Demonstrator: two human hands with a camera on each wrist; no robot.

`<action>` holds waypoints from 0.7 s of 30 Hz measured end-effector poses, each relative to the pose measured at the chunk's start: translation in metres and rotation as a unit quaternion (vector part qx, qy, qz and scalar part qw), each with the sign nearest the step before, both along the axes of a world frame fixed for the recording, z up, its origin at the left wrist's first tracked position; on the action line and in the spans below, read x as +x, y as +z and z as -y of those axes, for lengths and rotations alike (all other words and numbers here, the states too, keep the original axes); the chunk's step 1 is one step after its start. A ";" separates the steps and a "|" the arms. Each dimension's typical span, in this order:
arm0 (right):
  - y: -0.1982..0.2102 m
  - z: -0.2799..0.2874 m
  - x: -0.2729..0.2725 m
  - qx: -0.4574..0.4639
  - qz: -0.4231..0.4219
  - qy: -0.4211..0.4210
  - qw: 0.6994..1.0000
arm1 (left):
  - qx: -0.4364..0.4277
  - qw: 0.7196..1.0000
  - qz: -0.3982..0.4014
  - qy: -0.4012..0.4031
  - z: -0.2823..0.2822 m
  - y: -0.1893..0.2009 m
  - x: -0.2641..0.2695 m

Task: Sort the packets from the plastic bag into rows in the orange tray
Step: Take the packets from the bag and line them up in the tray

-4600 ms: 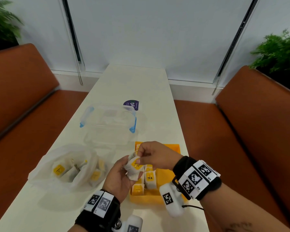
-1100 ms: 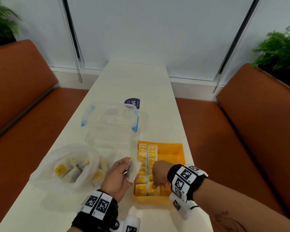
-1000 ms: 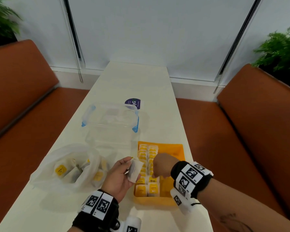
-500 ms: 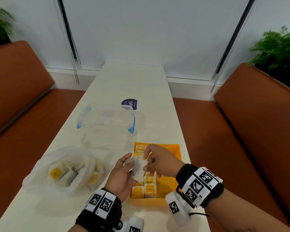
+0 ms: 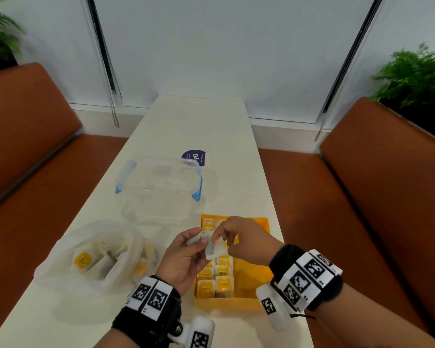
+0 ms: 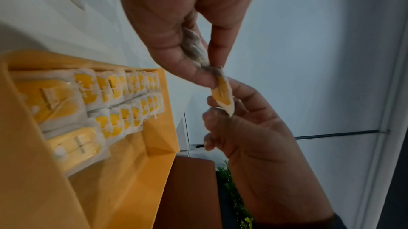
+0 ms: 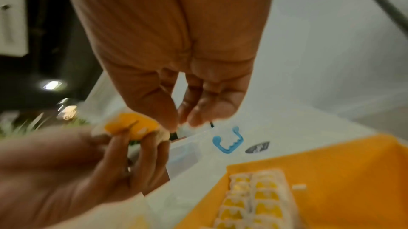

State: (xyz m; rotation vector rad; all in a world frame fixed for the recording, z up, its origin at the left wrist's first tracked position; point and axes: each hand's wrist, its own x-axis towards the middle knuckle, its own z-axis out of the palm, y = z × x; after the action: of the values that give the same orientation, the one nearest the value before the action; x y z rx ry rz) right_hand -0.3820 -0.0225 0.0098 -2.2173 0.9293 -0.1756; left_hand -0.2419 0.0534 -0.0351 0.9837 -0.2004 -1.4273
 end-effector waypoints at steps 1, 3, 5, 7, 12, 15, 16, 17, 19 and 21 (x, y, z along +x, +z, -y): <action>-0.001 -0.003 0.000 -0.074 -0.028 0.024 0.997 | 0.001 1.000 -0.003 0.006 0.001 0.001 0.001; -0.003 -0.010 -0.001 -0.195 -0.032 0.049 0.979 | 0.001 1.000 -0.008 0.012 0.000 0.001 0.001; -0.005 -0.015 0.000 -0.239 0.029 0.063 0.969 | -0.001 1.000 -0.015 0.009 -0.001 0.002 0.000; -0.005 -0.016 -0.001 -0.223 0.071 0.050 0.971 | 0.001 1.000 -0.014 0.006 -0.002 0.003 -0.002; 0.008 0.003 -0.008 -0.145 0.097 -0.090 0.981 | 0.029 0.999 0.014 0.011 -0.004 -0.001 0.001; 0.012 0.021 -0.021 -0.063 0.075 -0.186 0.978 | 0.030 0.999 0.032 -0.007 -0.008 -0.004 0.004; 0.011 0.028 -0.025 -0.030 0.072 -0.207 0.975 | 0.028 0.999 0.041 -0.016 -0.009 -0.004 0.004; 0.010 0.034 -0.029 -0.003 0.068 -0.224 0.972 | 0.026 0.998 0.050 -0.024 -0.010 -0.004 0.004; 0.011 0.045 -0.037 0.017 0.052 -0.244 0.968 | 0.023 0.997 0.063 -0.034 -0.011 -0.003 0.004; 0.010 0.056 -0.043 0.017 0.034 -0.258 0.965 | 0.026 0.996 0.071 -0.039 -0.011 -0.003 0.004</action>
State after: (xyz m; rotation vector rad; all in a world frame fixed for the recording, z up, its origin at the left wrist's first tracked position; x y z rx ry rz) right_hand -0.4252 -0.0783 0.0195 -1.8807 1.4429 -0.4681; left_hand -0.2378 0.0642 -0.0381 1.1318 -0.3095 -1.4411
